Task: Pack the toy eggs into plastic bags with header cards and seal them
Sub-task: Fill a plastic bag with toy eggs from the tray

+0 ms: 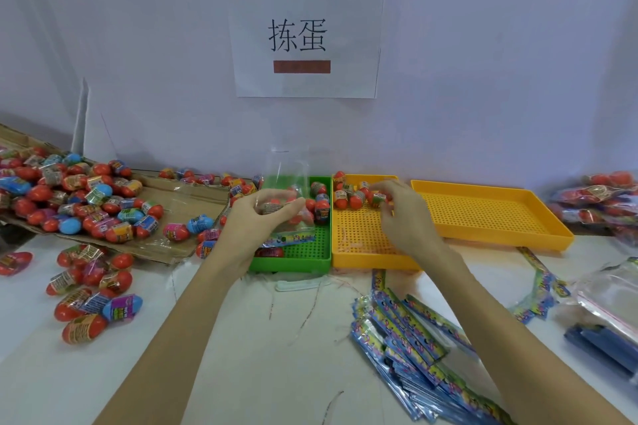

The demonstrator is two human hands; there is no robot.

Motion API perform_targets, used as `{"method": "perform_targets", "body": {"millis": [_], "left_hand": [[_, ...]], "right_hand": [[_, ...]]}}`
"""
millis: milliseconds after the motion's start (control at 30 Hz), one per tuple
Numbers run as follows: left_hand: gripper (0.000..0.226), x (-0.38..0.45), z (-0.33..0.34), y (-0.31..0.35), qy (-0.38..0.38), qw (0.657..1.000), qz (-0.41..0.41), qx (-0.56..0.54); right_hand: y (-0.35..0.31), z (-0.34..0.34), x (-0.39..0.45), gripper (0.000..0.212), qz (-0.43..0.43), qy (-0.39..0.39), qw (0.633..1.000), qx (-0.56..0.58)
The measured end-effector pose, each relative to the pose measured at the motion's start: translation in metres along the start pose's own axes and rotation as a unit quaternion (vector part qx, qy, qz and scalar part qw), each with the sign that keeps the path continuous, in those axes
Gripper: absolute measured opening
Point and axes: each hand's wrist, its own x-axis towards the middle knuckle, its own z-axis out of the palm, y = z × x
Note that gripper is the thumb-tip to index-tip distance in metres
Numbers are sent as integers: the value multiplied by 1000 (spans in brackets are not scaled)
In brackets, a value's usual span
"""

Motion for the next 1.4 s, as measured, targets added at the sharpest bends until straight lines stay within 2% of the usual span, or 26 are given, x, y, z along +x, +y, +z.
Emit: {"method": "perform_targets", "body": {"millis": [67,133,233,333,467,567,633,700,733,833,967,1067,1267,1333,1400], "left_hand": [[42,0,1,-1,-9,1000,-7,-17],[43,-1,3,0,-9,1000,-1,-9],[42,-3,6,1,-16,999,23,32],[40,-4,10,3,-25,997,33,63],[27,-7,17,6,-35,991,68,106],[27,-9,21,7,-59,990,73,106],[31,-10,23,8,-64,986,81,129],[33,-11,25,8,-27,967,132,215],[33,-12,27,8,-5,955,159,250],[36,-14,33,6,15,938,196,284],[37,-15,36,6,1,925,203,320],[39,-17,39,7,-17,920,203,336],[37,-17,36,7,0,923,182,339],[35,-16,33,5,28,921,175,346],[34,-14,28,4,67,923,155,346]], "right_hand": [[3,8,16,49,-7,-67,995,-78],[6,14,25,48,-1,-97,985,-140],[6,16,27,37,0,-53,991,-125],[2,13,17,34,-10,41,999,4],[-2,2,-8,30,2,105,978,178],[-3,-6,-25,31,54,115,942,309],[-7,-12,-31,33,84,116,906,399],[-14,-20,-32,35,93,126,861,483],[-19,-24,-32,35,92,130,852,499],[-32,-30,-35,34,56,141,856,494],[-48,-30,-40,27,-38,119,875,468],[-56,-26,-43,29,-75,113,883,449],[-49,-24,-42,29,-60,110,896,426],[-42,-22,-41,27,-46,128,918,373],[-30,-20,-39,27,-41,134,955,263]]}}
